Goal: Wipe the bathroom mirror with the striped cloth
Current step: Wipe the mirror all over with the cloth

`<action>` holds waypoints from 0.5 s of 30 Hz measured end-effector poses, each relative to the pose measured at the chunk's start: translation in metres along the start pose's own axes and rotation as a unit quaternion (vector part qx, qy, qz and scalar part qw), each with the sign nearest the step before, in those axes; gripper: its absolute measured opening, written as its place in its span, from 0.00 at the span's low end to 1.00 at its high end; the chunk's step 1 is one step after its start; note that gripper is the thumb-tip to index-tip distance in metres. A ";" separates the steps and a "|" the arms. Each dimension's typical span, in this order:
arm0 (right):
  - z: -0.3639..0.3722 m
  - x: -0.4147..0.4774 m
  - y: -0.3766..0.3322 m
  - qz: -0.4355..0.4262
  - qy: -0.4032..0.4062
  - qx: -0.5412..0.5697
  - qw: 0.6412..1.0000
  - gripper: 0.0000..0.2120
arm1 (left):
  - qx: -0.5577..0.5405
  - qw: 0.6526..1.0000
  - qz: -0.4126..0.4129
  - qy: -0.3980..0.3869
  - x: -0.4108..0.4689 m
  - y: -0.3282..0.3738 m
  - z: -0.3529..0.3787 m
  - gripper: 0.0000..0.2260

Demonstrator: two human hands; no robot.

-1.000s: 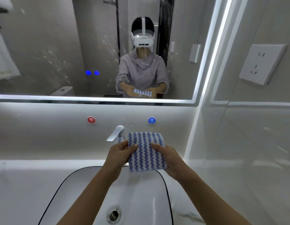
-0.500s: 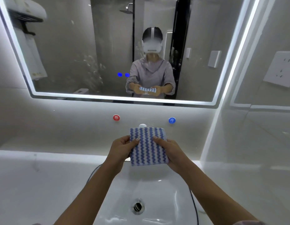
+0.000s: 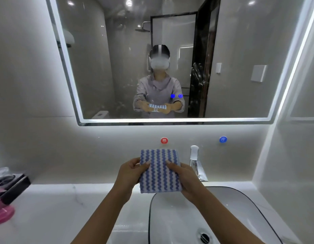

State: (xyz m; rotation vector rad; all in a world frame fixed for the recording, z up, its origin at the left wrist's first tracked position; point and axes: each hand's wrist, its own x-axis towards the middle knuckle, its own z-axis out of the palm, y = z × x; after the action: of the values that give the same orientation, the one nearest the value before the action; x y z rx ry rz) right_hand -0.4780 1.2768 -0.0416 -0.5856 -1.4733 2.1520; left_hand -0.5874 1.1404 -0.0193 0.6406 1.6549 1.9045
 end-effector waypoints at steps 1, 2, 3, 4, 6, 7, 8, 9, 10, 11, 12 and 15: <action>0.008 0.000 0.002 0.003 0.002 -0.001 1.000 0.09 | 0.003 1.000 -0.003 0.000 -0.001 0.001 -0.009 0.06; 0.016 0.000 0.005 0.005 0.003 -0.004 1.000 0.09 | 0.005 1.000 -0.006 0.001 -0.001 0.002 -0.017 0.07; 0.023 0.001 0.007 0.009 0.003 -0.006 1.000 0.09 | 0.006 1.000 -0.008 0.003 -0.002 0.002 -0.024 0.07; 0.028 0.002 0.009 0.012 0.002 -0.009 1.000 0.09 | 0.005 1.000 -0.010 0.004 -0.001 0.002 -0.031 0.07; 0.037 0.005 0.012 0.019 -0.001 -0.013 1.000 0.10 | 0.001 1.000 -0.014 0.008 0.000 0.001 -0.042 0.07; 0.040 0.007 0.014 0.021 -0.004 -0.015 1.000 0.11 | -0.001 1.000 -0.015 0.009 0.001 0.001 -0.046 0.07; 0.042 0.009 0.015 0.023 -0.008 -0.016 1.000 0.12 | -0.004 1.000 -0.016 0.011 0.003 0.001 -0.049 0.07; 0.044 0.012 0.015 0.023 -0.013 -0.016 1.000 0.13 | -0.006 1.000 -0.016 0.014 0.005 0.001 -0.051 0.06; 0.045 0.015 0.015 0.025 -0.016 -0.015 0.999 0.15 | -0.006 1.000 -0.015 0.017 0.008 0.001 -0.052 0.05; 0.046 0.019 0.015 0.028 -0.019 -0.015 0.999 0.18 | -0.006 1.000 -0.014 0.020 0.010 0.001 -0.053 0.05; 0.046 0.022 0.014 0.033 -0.022 -0.014 0.999 0.20 | -0.003 1.000 -0.012 0.025 0.013 0.001 -0.053 0.05; 0.046 0.036 0.011 0.059 -0.039 -0.002 0.997 0.23 | 0.003 0.999 -0.003 0.037 0.022 0.000 -0.051 0.04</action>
State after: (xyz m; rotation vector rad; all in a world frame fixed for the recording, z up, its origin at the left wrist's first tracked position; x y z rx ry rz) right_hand -0.5353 1.2605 -0.0397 -0.6115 -1.5191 2.2861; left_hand -0.6373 1.1179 -0.0259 0.5727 1.7067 1.9411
